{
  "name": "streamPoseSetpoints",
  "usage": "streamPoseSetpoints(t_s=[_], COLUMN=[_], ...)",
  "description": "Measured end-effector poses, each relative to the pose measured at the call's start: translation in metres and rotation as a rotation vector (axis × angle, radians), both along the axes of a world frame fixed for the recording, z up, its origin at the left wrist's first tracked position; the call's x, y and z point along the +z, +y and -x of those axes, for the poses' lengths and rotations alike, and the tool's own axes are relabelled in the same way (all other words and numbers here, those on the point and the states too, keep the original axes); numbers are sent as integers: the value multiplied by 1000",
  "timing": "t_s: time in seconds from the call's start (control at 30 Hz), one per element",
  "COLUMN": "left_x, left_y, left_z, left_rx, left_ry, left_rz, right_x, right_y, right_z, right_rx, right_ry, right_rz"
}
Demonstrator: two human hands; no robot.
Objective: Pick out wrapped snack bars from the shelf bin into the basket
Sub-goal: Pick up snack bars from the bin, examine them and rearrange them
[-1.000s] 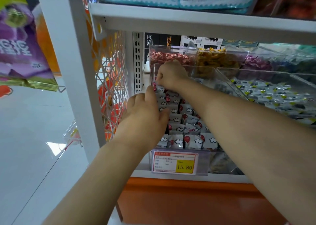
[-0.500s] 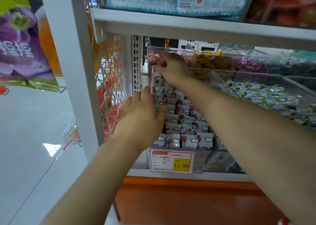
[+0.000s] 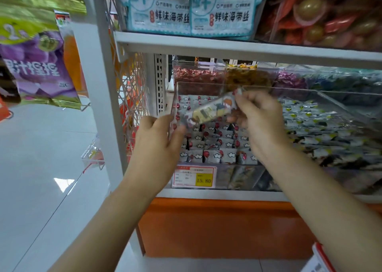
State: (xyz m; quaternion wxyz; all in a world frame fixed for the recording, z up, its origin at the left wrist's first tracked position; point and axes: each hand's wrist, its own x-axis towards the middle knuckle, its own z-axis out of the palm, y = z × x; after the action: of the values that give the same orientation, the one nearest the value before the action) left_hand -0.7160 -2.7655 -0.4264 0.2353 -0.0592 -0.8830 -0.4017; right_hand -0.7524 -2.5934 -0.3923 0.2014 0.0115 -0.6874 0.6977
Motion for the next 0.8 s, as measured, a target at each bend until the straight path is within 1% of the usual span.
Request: streamPoseSetpoints(t_s=[0.1, 0.2, 0.27, 0.33, 0.4, 0.53, 0.7, 0.8], left_x=[-2, -2, 0, 1, 0, -2, -3, 0], left_y=[6, 9, 9, 8, 8, 11, 11, 12], left_z=[-13, -19, -23, -26, -26, -26, -25, -26], left_rx=[-91, -174, -202, -250, -268, -247, -261, -358], left_ry=[-39, -26, -84, -189, -262, -296, -348, -371], left_rz=[-34, -116, -237, -422, -539, -660, -737, -769], right_x=[-9, -12, -13, -14, -15, -19, -24, -26], right_y=[5, 8, 10, 14, 17, 19, 22, 24], right_z=[-37, -53, -58, -61, -63, -63, -60, -58], right_rx=[104, 192, 247, 323, 385, 416, 363, 329], right_ry=[-85, -131, -159, -190, -201, -195, -189, -210], right_rz=[200, 374, 469, 534, 552, 546, 492, 547])
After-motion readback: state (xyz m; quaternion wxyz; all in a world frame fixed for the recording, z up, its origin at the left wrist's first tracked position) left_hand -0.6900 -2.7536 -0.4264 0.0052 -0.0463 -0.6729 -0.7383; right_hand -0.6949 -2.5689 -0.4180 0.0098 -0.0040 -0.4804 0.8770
